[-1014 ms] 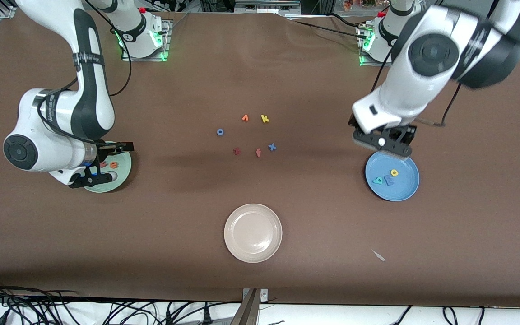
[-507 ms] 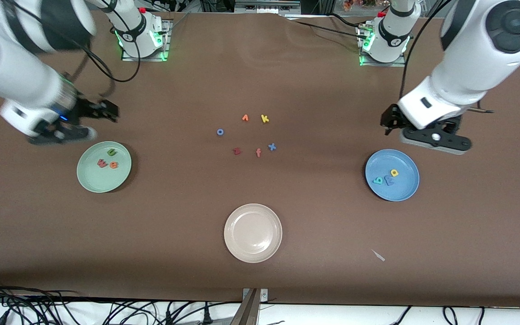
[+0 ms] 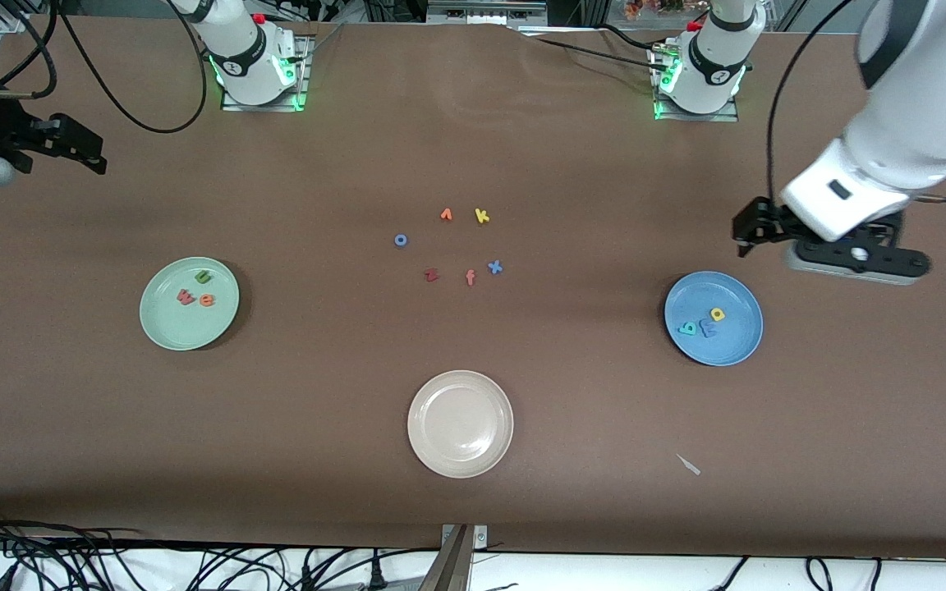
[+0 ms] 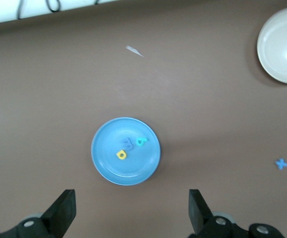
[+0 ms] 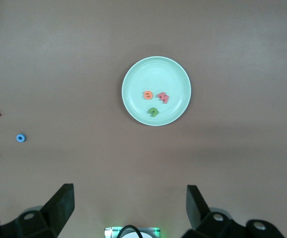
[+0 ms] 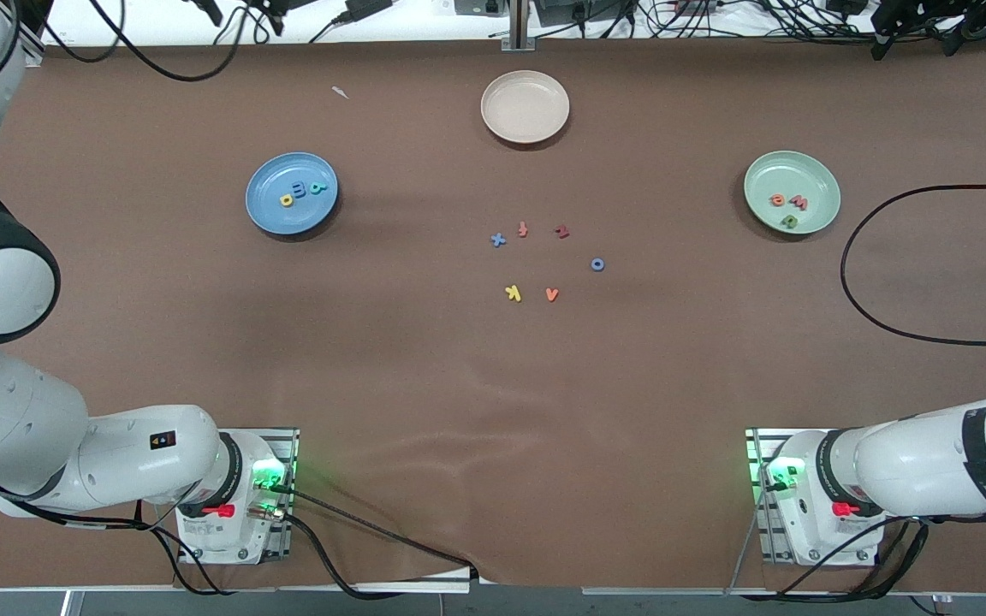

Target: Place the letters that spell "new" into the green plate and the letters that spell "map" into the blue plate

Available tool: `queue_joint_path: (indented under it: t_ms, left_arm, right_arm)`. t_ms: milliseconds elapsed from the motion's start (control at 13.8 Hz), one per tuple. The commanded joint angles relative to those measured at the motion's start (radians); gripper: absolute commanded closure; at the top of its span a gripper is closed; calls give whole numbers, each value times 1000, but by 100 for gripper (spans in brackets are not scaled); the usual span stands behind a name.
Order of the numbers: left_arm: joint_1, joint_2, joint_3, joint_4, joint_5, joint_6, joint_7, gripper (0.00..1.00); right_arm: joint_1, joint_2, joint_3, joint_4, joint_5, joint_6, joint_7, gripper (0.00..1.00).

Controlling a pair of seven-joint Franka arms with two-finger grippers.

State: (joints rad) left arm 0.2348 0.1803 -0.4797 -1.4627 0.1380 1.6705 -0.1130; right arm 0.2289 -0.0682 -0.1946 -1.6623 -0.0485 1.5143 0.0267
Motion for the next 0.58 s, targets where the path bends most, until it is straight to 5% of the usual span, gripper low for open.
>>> queue_joint_path:
  t_ms: [0, 362, 507]
  left_arm:
    - [17, 39, -2, 64, -29, -6, 0, 0]
    - [58, 19, 24, 61, -60, -144, 13, 0]
    - [-83, -54, 233, -5, -182, -137, 7, 0]
  right_arm:
    - [-5, 22, 4, 33, 3, -25, -11, 0]
    - [1, 47, -2, 32, 9, -19, 7, 0]
    - [-3, 48, -3, 32, 13, -11, 7, 0]
